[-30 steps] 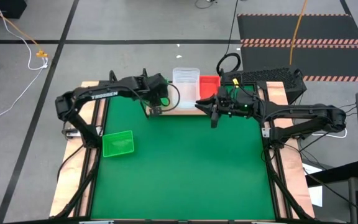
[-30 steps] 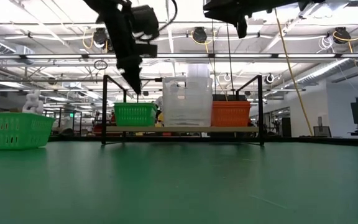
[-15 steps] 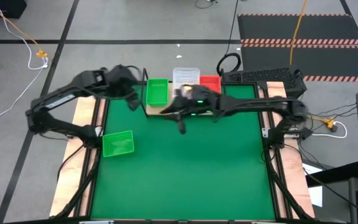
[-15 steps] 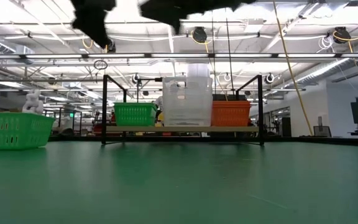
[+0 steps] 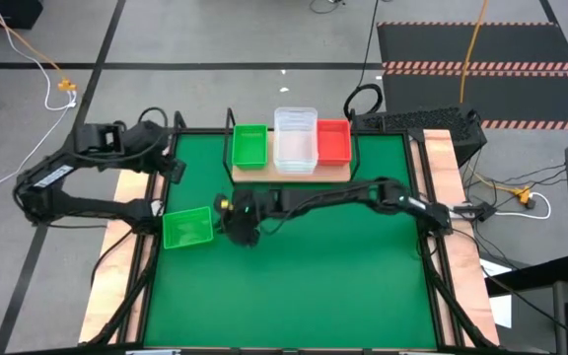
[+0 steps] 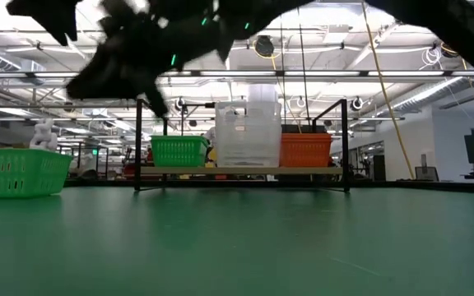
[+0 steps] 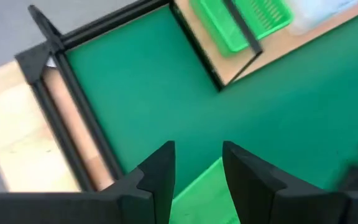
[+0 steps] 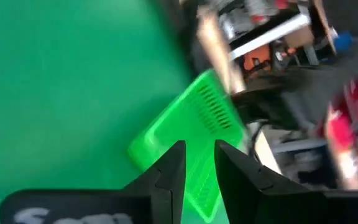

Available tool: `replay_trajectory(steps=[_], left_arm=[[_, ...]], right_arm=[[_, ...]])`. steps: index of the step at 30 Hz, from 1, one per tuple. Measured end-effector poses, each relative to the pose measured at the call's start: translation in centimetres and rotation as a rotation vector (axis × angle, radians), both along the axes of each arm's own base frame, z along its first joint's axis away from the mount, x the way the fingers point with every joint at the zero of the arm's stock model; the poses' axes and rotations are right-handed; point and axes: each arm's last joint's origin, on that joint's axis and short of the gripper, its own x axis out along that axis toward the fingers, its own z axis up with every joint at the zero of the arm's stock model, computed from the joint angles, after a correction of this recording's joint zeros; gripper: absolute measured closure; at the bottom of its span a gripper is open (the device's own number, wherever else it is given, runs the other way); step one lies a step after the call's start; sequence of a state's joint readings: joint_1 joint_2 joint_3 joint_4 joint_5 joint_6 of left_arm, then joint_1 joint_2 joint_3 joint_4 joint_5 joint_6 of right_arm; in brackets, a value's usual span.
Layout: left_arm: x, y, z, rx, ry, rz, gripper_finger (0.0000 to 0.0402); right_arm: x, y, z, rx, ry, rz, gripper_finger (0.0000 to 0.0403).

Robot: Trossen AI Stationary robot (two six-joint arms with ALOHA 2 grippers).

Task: Stack baskets on shelf by color
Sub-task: Stack the green bin on top of the stacked green bins on the shelf

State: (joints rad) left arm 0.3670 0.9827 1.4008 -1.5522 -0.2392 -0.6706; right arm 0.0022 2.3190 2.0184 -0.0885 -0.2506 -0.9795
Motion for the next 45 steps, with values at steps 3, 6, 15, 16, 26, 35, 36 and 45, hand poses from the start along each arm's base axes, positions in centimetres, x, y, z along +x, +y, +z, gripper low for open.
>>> replay_trajectory(steps=[3,6,15,16,26,35,36,45], left_arm=[[-0.4,-0.3,-0.1,-0.021,0.001,0.031,0.0268],[-0.3,-0.3,-0.1,-0.032,-0.02,0.056,0.0268],[1.7,-0.2,-0.8,-0.073,0.023,0.075,0.0268],[1.9,-0.2,-0.9,-0.076,0.031,0.071,0.0268],[4.1,0.0,-1.8,-0.117,0.099,0.04,0.0268],[4.5,0.1,-2.0,-0.15,0.103,0.051,0.0268],[4.5,0.1,-2.0,-0.153,0.101,0.055,0.0268],[4.4,0.0,-2.0,-0.17,0.095,0.046,0.0268]], right_arm=[[0.8,1.1,-3.5,-0.276,0.011,0.058,0.0326],[1.2,1.2,-5.5,-0.344,0.02,0.094,0.0326],[2.5,-0.5,-8.3,-0.37,-0.136,0.084,0.0326],[2.4,-0.6,-8.2,-0.365,-0.142,0.096,0.0326],[2.3,-2.8,-8.3,-0.352,-0.14,0.163,0.0326],[2.4,-3.3,-9.8,-0.357,-0.126,0.158,0.0325],[2.4,-3.1,-9.7,-0.356,-0.138,0.157,0.0324],[2.8,-1.8,-10.1,-0.338,-0.183,0.163,0.0249]])
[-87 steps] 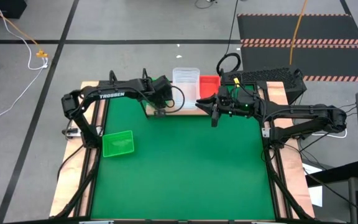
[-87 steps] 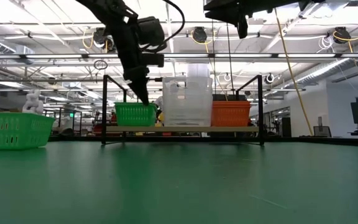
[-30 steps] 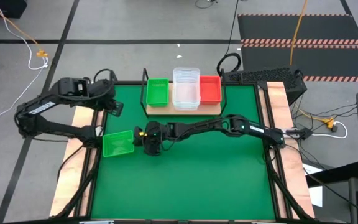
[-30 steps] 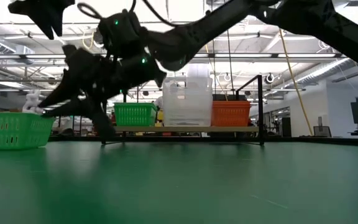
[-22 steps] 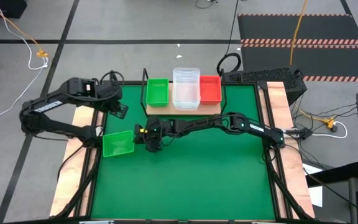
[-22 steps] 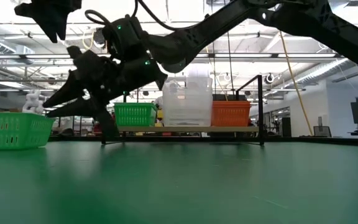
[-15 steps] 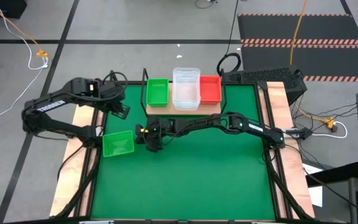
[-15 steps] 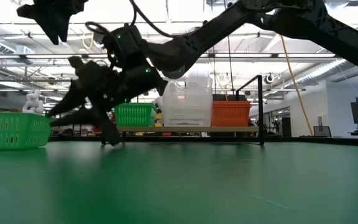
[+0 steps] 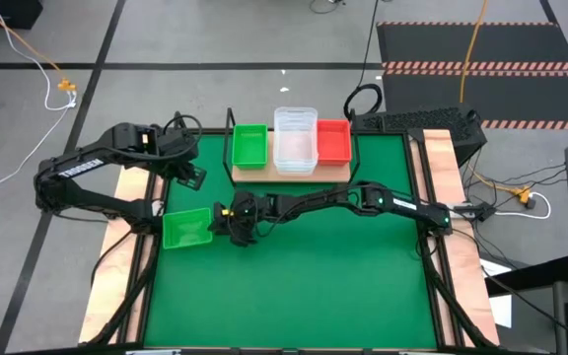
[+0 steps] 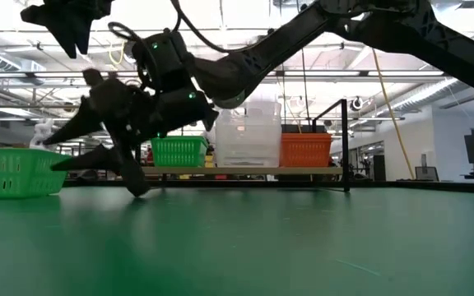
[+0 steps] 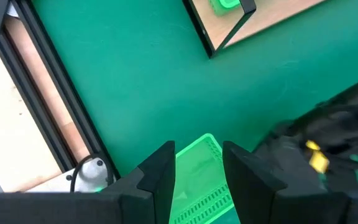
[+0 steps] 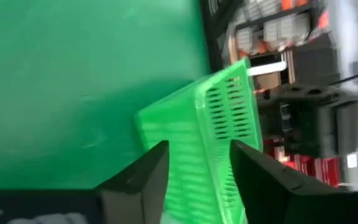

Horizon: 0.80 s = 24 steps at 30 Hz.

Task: Stack baskets on shelf by color
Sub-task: Stack the green bin on top of the stacked green bins on the shelf

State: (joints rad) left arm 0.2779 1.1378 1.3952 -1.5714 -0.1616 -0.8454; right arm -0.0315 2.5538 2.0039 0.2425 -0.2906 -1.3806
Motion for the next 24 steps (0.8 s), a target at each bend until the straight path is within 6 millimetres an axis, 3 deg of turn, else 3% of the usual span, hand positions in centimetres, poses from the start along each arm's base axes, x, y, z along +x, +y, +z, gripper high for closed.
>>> replay_trajectory(steps=[4,8,11,19,24], left_arm=[[0.0,0.0,0.0,0.003,0.003,-0.014,0.0268],[0.0,0.0,0.0,-0.002,0.006,-0.042,0.0268],[0.0,0.0,0.0,0.0,0.01,-0.063,0.0268],[0.0,0.0,0.0,0.01,0.019,-0.099,0.0268],[0.0,0.0,0.0,0.017,0.024,-0.11,0.0268]], right_arm=[[0.1,0.0,-1.3,0.001,0.017,-0.005,0.0211],[0.2,0.2,-1.7,-0.03,-0.002,-0.007,0.0209],[0.2,0.2,-1.8,-0.062,-0.015,0.001,0.0243],[0.1,0.2,-2.2,-0.033,0.033,-0.011,0.0388],[-0.1,0.7,-1.6,-0.051,0.066,-0.058,0.0394]])
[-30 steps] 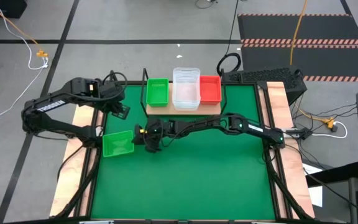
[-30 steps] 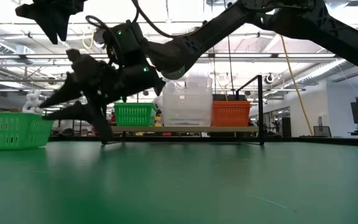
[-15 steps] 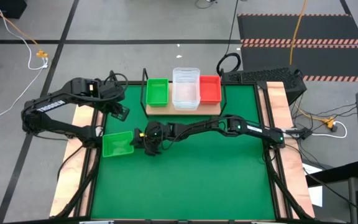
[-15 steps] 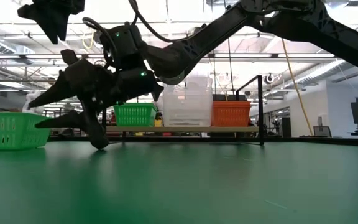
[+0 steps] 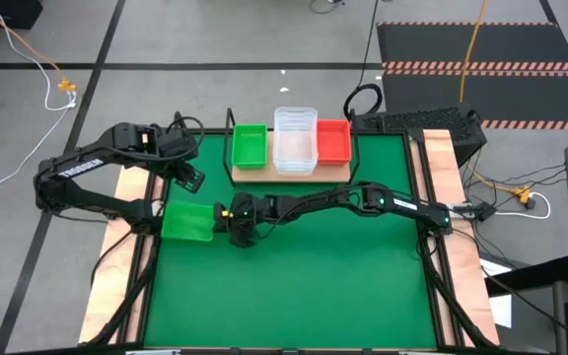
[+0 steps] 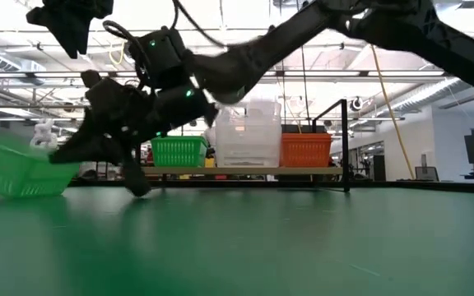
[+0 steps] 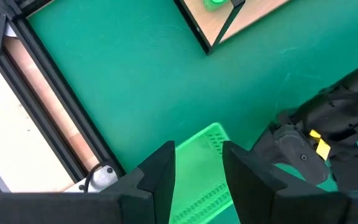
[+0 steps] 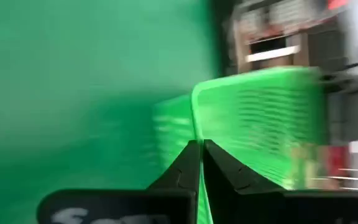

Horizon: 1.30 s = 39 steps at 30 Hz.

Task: Stack baskets on shelf by color
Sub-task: Stack the green bin on top of the stacked green bins on the shelf

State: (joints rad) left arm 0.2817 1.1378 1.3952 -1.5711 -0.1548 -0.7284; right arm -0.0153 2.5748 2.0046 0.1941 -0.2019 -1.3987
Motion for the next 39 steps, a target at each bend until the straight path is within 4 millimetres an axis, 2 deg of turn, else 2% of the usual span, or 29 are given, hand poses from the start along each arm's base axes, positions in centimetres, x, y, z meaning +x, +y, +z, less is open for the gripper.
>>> replay_trajectory(steps=[6,10,14,16,19,23,26,30,35,39], left_arm=[[0.0,0.0,0.0,0.004,0.003,-0.01,0.0268],[0.0,0.0,0.0,0.01,0.005,-0.013,0.0268],[0.0,0.1,0.0,0.03,0.012,-0.013,0.0268],[0.0,0.1,0.0,0.035,0.014,-0.012,0.0268],[0.0,0.1,0.0,0.043,0.016,-0.012,0.0268],[0.0,0.1,0.0,0.062,0.02,-0.002,0.0268],[0.0,0.1,0.0,0.061,0.018,0.004,0.0268],[0.0,0.1,0.0,0.061,0.018,0.006,0.0268],[0.0,0.1,0.0,0.058,0.014,0.02,0.0268],[0.0,0.1,0.0,0.056,0.012,0.029,0.0268]], right_arm=[[-2.2,1.6,3.2,0.103,0.263,-0.058,0.0401],[-4.4,2.3,8.4,0.246,0.384,-0.156,0.0403],[-6.6,3.1,11.6,0.279,0.49,-0.197,0.0403],[-7.2,3.4,12.8,0.252,0.482,-0.229,0.0403],[-7.1,3.2,13.5,0.246,0.434,-0.276,0.0403],[-5.9,2.2,10.8,0.319,0.382,-0.329,0.0394],[-5.4,1.3,8.9,0.382,0.35,-0.374,0.0367],[-5.5,0.2,8.1,0.418,0.293,-0.402,0.0309],[-5.7,-0.1,6.2,0.397,0.267,-0.367,0.0233],[-5.8,-0.3,5.2,0.361,0.236,-0.247,0.0211]])
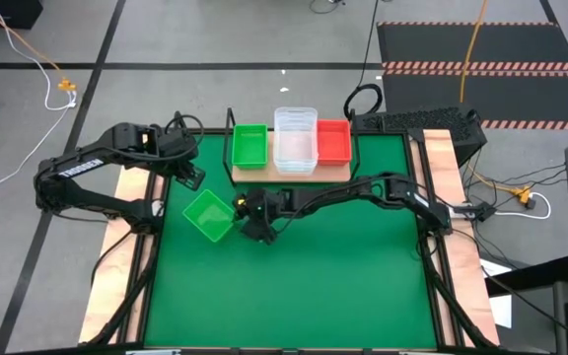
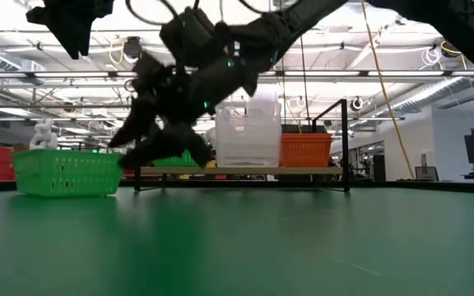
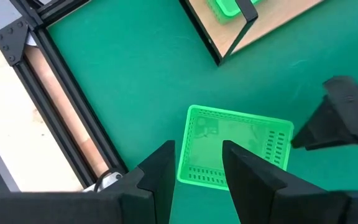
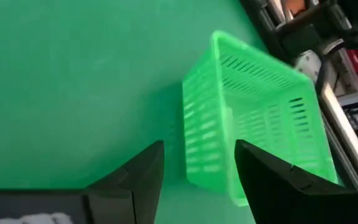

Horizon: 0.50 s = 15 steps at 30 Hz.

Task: Stack baskets on shelf by color
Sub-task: Stack the green bin on top of the stacked green bins on the shelf

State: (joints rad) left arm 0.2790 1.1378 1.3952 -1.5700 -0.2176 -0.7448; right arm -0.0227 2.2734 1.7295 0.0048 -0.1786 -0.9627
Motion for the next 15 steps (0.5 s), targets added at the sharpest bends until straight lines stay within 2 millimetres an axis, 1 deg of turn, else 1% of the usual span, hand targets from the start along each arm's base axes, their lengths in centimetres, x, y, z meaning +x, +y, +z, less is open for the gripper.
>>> replay_trajectory(steps=[3,7,10,13,15], left_arm=[[0.0,0.0,0.0,-0.003,-0.005,0.015,0.0268],[0.0,0.0,0.0,-0.007,-0.009,0.026,0.0268],[0.0,0.0,0.0,-0.011,-0.012,0.039,0.0268],[0.0,0.0,0.0,-0.011,-0.013,0.041,0.0268],[0.0,0.0,0.0,-0.006,-0.012,0.042,0.0268]], right_arm=[[0.4,-0.3,-1.3,-0.003,-0.021,0.006,0.0212],[1.0,-0.7,-1.9,-0.008,-0.084,0.019,0.0224],[0.9,-1.1,-2.4,0.003,-0.059,0.015,0.0238],[0.8,-1.1,-2.8,0.006,-0.029,0.013,0.0268],[0.7,-1.1,-2.9,0.011,-0.015,0.01,0.03]])
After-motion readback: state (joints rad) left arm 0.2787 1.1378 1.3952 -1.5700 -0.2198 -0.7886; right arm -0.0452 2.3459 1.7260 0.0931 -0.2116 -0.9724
